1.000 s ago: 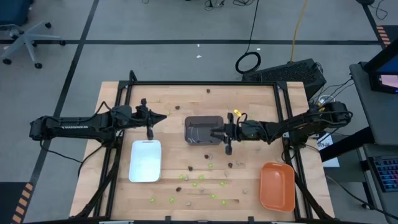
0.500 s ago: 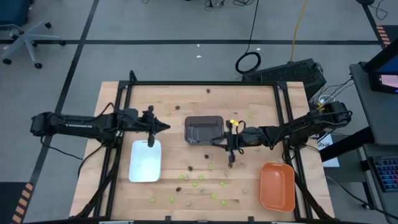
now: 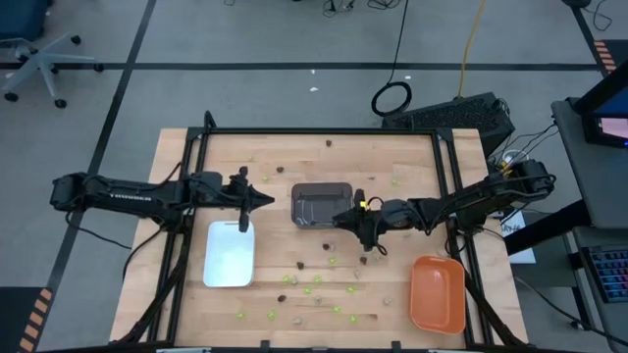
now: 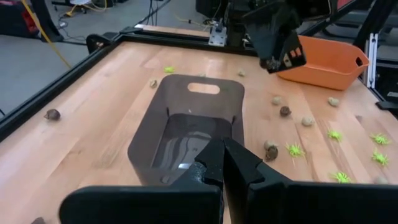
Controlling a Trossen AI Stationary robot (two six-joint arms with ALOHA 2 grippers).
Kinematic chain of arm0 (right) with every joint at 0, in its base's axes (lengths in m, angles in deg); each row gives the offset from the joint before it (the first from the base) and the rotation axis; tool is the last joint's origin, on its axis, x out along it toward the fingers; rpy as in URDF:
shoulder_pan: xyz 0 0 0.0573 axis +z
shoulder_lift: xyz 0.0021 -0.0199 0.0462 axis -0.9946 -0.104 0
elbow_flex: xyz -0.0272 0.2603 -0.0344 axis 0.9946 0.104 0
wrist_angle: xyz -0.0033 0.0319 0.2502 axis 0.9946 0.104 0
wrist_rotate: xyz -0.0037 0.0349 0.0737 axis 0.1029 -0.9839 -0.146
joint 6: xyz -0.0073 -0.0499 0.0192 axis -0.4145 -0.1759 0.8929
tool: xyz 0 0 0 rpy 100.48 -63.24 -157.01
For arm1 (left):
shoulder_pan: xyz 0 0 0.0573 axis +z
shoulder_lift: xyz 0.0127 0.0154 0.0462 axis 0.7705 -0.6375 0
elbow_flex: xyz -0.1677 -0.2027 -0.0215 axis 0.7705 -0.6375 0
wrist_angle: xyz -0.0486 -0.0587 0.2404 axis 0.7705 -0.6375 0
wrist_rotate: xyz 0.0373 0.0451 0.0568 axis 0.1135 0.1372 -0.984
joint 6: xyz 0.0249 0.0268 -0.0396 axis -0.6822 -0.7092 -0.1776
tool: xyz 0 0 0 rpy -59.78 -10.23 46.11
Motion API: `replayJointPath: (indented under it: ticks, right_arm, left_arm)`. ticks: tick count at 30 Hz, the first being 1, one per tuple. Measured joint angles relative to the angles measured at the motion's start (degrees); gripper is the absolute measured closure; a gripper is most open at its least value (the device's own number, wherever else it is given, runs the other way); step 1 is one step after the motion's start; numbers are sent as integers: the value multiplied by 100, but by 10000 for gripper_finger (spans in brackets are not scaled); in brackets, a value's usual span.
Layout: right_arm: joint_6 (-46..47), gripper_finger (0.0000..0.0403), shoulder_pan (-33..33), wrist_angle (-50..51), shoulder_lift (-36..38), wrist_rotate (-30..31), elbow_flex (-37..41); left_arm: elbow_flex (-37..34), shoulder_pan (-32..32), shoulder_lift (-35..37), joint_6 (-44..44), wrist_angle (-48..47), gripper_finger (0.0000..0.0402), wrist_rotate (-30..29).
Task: Sort Halloween decoration
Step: Put the black skull toy into the black bin
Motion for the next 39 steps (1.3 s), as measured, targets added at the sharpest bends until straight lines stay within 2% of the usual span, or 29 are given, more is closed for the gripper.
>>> replayJointPath:
  ticks: [6,14,26,39]
  right_arm:
    - [148,346,2,9,0,-2,0]
    - [1230,346,2,2,0,-4,0]
    - [4102,346,-16,-141,0,-7,-4]
    - [6426,346,-350,-91,0,-28,-9]
  left_arm:
    - [0,0,-96,2,115,401,-2]
    - [0,0,-105,4,168,401,-2]
    - [0,2,-105,2,167,401,-48]
    - [0,2,-105,-2,163,401,-120]
